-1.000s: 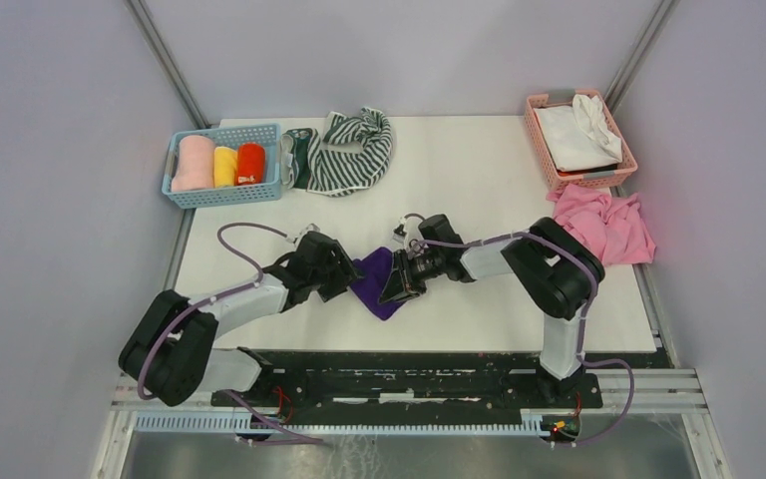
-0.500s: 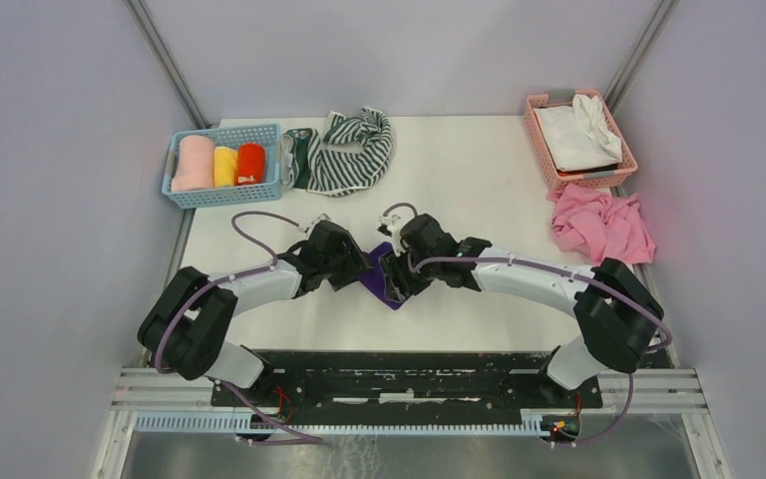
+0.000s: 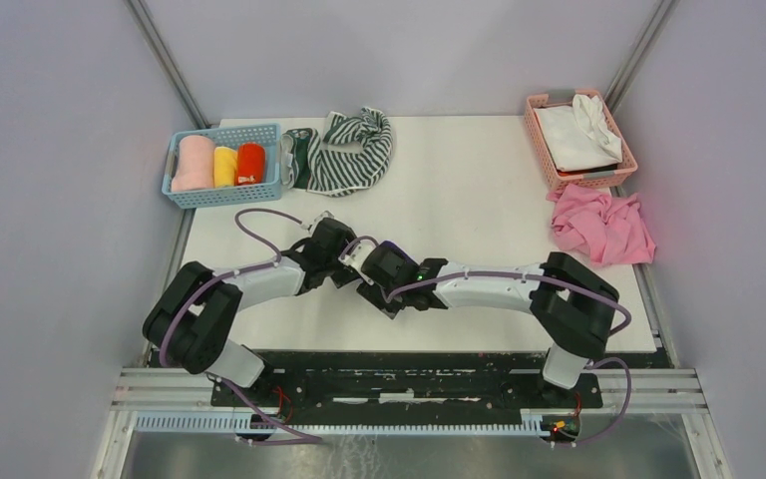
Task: Roll the towels
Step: Roll the towel at the center of the board.
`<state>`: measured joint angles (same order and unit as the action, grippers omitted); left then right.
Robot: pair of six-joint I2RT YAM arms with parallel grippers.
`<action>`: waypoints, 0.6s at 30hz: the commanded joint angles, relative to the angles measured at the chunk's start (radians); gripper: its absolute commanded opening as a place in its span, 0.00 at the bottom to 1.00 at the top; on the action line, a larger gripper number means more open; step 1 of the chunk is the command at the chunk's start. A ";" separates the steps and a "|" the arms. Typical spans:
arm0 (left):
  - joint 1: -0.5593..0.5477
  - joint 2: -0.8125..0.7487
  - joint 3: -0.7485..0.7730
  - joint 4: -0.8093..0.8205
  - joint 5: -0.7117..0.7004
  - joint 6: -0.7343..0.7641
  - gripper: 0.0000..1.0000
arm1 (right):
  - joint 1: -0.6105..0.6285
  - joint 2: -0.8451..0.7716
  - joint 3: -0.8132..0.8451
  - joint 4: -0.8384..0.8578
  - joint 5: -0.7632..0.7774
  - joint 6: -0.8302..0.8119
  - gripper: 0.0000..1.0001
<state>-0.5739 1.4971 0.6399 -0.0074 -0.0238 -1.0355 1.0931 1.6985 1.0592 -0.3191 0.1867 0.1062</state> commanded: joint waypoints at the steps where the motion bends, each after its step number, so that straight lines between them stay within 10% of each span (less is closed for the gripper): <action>1: -0.007 0.066 -0.026 -0.121 -0.058 0.065 0.66 | 0.007 0.075 0.039 -0.002 0.039 -0.048 0.61; 9: 0.001 0.061 -0.019 -0.118 -0.032 0.063 0.71 | 0.005 0.152 0.021 -0.034 0.048 -0.023 0.42; 18: 0.090 -0.322 -0.100 -0.223 -0.068 0.053 0.84 | -0.077 0.077 -0.018 0.034 -0.413 0.104 0.01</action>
<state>-0.5049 1.3529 0.5716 -0.0826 -0.0185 -1.0344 1.0569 1.7786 1.0885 -0.2920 0.1028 0.0925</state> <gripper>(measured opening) 0.816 0.065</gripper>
